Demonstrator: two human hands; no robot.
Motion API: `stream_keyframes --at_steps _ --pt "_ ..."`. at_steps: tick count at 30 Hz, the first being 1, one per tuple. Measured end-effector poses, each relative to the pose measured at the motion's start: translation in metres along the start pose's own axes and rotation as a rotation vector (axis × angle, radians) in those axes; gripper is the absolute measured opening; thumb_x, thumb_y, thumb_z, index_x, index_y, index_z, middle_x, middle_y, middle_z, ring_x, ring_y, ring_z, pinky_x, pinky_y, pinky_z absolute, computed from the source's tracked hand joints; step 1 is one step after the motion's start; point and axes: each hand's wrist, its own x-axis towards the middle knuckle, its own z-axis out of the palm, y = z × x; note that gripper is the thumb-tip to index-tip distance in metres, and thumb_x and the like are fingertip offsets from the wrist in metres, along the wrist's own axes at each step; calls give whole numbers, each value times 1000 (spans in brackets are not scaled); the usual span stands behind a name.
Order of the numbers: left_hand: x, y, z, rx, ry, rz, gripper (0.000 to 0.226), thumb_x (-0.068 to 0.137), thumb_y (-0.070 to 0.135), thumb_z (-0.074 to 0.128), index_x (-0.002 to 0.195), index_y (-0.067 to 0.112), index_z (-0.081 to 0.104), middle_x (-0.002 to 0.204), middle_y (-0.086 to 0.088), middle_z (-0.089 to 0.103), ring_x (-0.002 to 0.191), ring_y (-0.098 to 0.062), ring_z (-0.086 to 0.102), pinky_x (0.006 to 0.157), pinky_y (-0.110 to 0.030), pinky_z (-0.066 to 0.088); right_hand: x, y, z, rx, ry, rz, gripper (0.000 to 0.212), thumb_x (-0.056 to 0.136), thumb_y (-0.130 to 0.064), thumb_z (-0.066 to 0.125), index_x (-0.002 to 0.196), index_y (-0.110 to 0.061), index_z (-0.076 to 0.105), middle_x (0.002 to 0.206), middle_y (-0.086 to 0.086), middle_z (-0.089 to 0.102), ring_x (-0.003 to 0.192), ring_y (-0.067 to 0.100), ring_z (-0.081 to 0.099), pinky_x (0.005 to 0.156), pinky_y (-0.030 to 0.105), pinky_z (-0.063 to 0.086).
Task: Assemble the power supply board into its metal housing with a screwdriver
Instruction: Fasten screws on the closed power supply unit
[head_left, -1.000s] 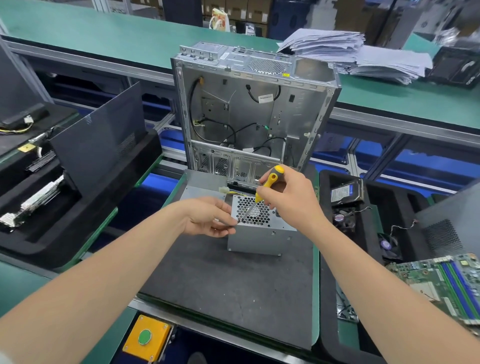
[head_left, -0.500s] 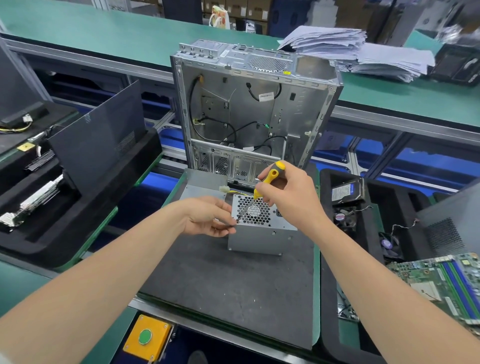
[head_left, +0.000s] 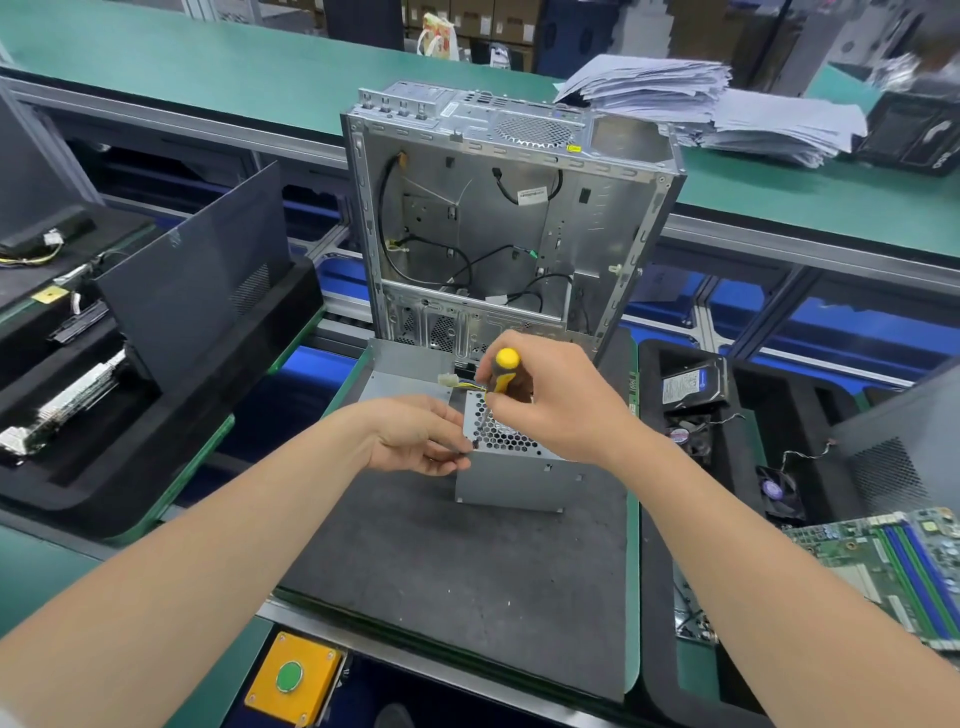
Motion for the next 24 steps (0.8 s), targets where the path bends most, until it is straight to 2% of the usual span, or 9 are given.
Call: stream_keyframes --at_steps 4,13,16,19,21,24 --pt "0 0 1 -17 16 -2 24 92 -9 66 85 12 57 77 -10 67 85 -27 72 70 -30 58 5 -3 -2 -8 27 9 15 86 -14 71 97 -21 64 82 -11 67 72 10 60 68 25 49" --pt "0 0 1 -15 24 -10 22 91 -9 67 89 11 58 78 -10 69 82 -26 73 67 -29 59 2 -1 -11 94 87 104 18 85 -13 71 93 -27 64 84 -1 71 75 20 64 71 38 53" --pt "-1 0 0 -22 16 -8 22 91 -8 67 87 11 56 80 -11 66 84 -28 73 68 -30 58 0 1 -9 122 77 121 19 84 -11 71 92 -27 64 84 -2 71 75 20 64 69 35 53" --pt "-3 2 -1 -31 -3 -1 18 94 1 68 84 12 57 85 -10 58 87 -29 74 71 -30 58 -1 5 -7 124 96 151 18 81 -11 71 90 -25 65 81 -4 70 71 16 61 64 25 49" --pt "-4 2 1 -15 10 -2 14 94 8 72 89 11 59 84 -8 60 87 -27 73 70 -30 58 -2 7 -7 132 111 170 18 80 -11 71 89 -25 64 80 -5 70 70 15 61 62 20 47" --pt "-1 1 4 20 56 -1 19 91 6 76 96 10 58 83 -9 68 79 -24 72 65 -28 57 -3 8 -5 164 111 174 18 80 -10 71 88 -25 65 80 -4 71 73 18 64 67 27 52"
